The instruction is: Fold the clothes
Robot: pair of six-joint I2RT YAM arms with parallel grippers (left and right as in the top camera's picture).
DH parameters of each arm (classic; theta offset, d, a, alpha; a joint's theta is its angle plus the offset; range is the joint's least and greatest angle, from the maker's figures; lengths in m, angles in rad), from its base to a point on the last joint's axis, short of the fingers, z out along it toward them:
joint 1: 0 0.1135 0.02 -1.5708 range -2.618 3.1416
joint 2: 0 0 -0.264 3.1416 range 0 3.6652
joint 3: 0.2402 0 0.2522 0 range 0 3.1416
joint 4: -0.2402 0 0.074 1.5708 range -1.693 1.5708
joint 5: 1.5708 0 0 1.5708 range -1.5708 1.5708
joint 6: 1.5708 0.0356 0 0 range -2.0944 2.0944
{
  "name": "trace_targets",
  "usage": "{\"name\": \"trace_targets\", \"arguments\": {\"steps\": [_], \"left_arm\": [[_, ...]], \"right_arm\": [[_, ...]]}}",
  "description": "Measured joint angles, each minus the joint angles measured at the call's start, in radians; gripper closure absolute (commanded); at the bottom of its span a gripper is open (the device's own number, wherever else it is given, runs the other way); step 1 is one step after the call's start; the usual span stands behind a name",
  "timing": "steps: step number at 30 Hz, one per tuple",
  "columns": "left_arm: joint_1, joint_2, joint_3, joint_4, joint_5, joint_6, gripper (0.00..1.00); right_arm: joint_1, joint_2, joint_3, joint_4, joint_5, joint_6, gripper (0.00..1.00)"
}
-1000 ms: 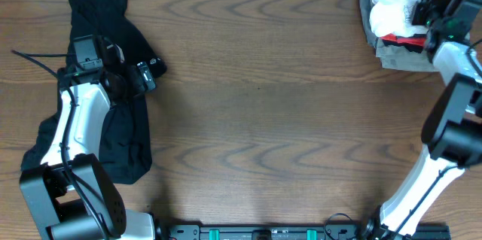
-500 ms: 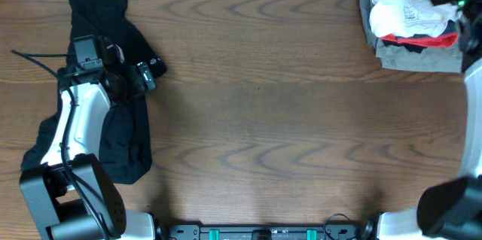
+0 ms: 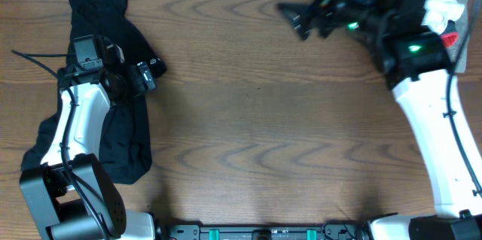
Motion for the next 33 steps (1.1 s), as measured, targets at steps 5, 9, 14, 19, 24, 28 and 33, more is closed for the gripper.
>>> {"name": "trace_targets", "arguments": {"steps": [5, 9, 14, 19, 24, 28, 33], "left_arm": [[0.0, 0.0, 0.0, 0.0, 0.0, 0.0, 0.02], [0.0, 0.0, 0.0, 0.0, 0.0, 0.0, 0.02], [0.0, 0.0, 0.0, 0.0, 0.0, 0.0, 0.02], [0.0, 0.0, 0.0, 0.0, 0.0, 0.0, 0.02], [0.0, 0.0, 0.0, 0.0, 0.0, 0.0, 0.02], [0.0, 0.0, 0.0, 0.0, -0.001, 0.0, 0.02], [0.0, 0.0, 0.0, 0.0, -0.003, 0.0, 0.02]], "right_arm": [[0.092, -0.004, 0.0, -0.102, 0.013, -0.006, 0.01], [0.102, -0.004, 0.0, -0.139, 0.038, -0.008, 0.01], [0.102, -0.005, 0.0, -0.163, 0.111, -0.008, 0.01], [0.102, -0.006, 0.0, -0.234, 0.197, -0.009, 0.01], [0.101, -0.043, -0.025, -0.271, 0.302, -0.009, 0.01], [0.087, -0.177, -0.148, -0.215, 0.367, -0.028, 0.01], [-0.002, -0.448, -0.427, -0.069, 0.39, -0.048, 0.01]]}}
